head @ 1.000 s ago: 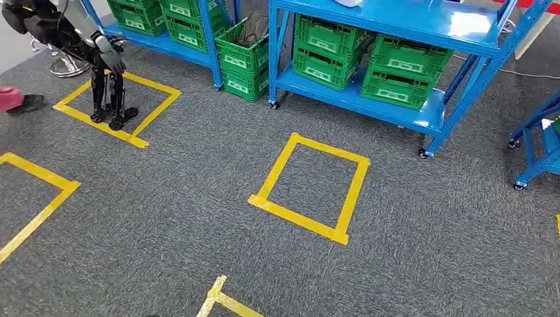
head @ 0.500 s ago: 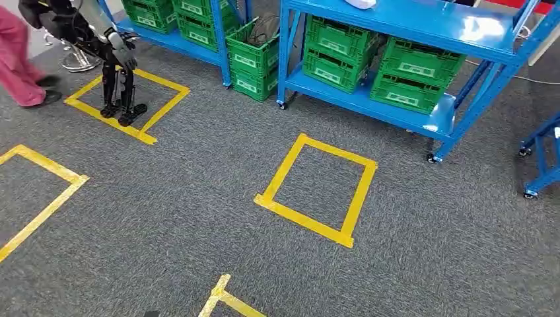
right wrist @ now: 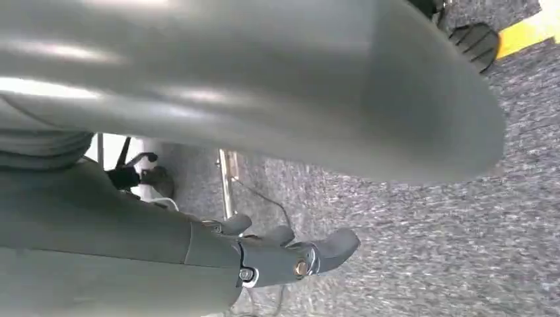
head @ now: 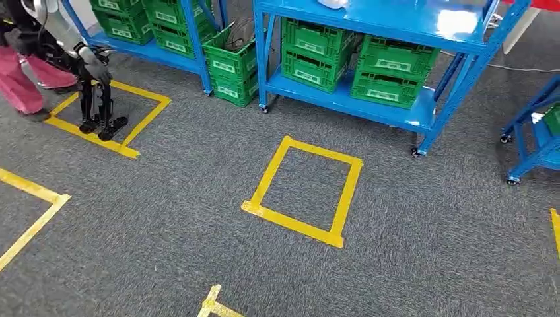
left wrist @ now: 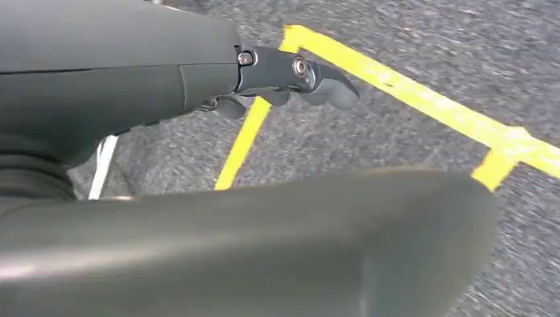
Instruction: Take the parts from the cabinet and place them on the table.
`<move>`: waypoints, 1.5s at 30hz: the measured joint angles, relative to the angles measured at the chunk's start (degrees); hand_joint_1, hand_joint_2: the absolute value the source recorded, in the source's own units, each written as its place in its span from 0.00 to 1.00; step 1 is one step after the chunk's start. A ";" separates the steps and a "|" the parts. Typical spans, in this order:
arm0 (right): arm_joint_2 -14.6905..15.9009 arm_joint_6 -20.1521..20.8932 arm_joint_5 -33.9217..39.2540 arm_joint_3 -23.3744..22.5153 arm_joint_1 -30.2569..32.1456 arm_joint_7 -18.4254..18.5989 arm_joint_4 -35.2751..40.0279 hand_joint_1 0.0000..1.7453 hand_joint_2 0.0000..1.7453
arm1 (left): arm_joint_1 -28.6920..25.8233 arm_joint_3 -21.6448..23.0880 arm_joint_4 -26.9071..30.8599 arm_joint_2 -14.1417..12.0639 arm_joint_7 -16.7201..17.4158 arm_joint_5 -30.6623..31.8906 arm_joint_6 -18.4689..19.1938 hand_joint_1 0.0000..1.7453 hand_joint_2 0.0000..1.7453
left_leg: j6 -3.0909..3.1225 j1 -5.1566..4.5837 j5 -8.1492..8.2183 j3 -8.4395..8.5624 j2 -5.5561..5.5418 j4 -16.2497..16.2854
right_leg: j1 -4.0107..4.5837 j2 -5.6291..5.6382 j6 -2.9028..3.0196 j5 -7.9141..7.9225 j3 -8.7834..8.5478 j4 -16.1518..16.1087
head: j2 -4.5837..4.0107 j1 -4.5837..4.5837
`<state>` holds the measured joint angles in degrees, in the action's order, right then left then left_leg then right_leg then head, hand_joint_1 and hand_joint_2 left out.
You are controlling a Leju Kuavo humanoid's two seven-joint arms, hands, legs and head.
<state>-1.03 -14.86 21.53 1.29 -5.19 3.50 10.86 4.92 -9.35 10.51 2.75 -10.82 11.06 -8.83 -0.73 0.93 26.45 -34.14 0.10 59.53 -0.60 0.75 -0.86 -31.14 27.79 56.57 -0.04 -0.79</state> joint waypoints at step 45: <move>0.37 -0.24 0.44 1.31 -0.06 0.61 0.04 0.00 0.00 | -0.01 0.20 0.09 0.02 -0.04 -1.14 -0.74 0.00 0.00 | 2.94 -0.89 3.58 4.03 -0.66 -0.72 | 0.91 -0.30 1.06 3.93 8.05 6.63 | 0.00 3.32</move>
<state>-0.66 -15.10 21.97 2.60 -5.25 4.11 10.91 4.91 -9.16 10.60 2.78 -10.86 9.92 -9.57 2.20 0.04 30.03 -30.10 -0.55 58.81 0.31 0.45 0.19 -27.21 35.84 63.20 -0.04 2.53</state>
